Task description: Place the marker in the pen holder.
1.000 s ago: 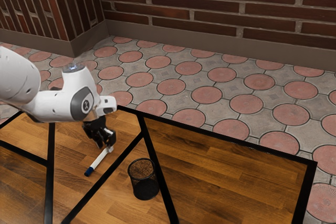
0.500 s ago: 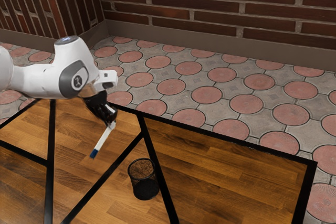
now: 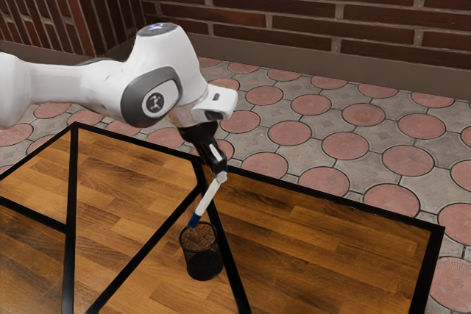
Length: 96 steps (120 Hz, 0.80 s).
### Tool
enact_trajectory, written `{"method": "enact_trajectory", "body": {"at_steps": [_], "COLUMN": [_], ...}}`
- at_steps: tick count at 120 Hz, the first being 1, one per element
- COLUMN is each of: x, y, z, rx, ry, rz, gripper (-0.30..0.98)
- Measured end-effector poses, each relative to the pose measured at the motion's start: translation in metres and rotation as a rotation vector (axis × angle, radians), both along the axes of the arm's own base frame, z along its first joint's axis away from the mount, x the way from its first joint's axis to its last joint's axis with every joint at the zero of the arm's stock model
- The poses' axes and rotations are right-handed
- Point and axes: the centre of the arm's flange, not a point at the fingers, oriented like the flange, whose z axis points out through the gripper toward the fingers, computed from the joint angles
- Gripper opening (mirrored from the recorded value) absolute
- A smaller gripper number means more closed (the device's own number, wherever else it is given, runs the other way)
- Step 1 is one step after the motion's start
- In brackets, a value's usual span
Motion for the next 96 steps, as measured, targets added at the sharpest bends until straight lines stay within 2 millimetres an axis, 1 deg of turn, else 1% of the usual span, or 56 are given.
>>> {"method": "enact_trajectory", "body": {"at_steps": [21,36,40,48,55,60,64,68,72,78,83,87,91,96], "x": [0.002,0.0,0.0,-0.001,-0.002,-0.003,-0.003,-0.002,0.009,0.027,0.035,0.036,0.033,0.028], "y": [-0.005,0.006,0.009,0.011,0.008,0.006,0.004,0.004,0.005,0.008,0.016,0.024,0.033,0.046], "z": [-0.044,-0.078,-0.084,-0.093,-0.096,-0.093,-0.084,-0.064,-0.031,0.037,0.086,0.118,0.144,0.165], "rx": [0.024,0.044,0.046,0.042,0.038,0.035,0.033,0.027,0.02,0.031,0.043,0.054,0.072,0.099], "ry": [0.084,0.148,0.161,0.183,0.191,0.188,0.175,0.15,0.107,0.025,-0.024,-0.05,-0.069,-0.075], "rz": [-0.011,0.007,0.013,0.017,0.01,0.002,-0.006,-0.016,-0.034,-0.071,-0.098,-0.116,-0.132,-0.148], "gripper": [-0.1,-0.1,-0.06,0.09,0.22,0.3,0.36,0.41,0.45,0.5,0.53,0.55,0.57,0.59]}}
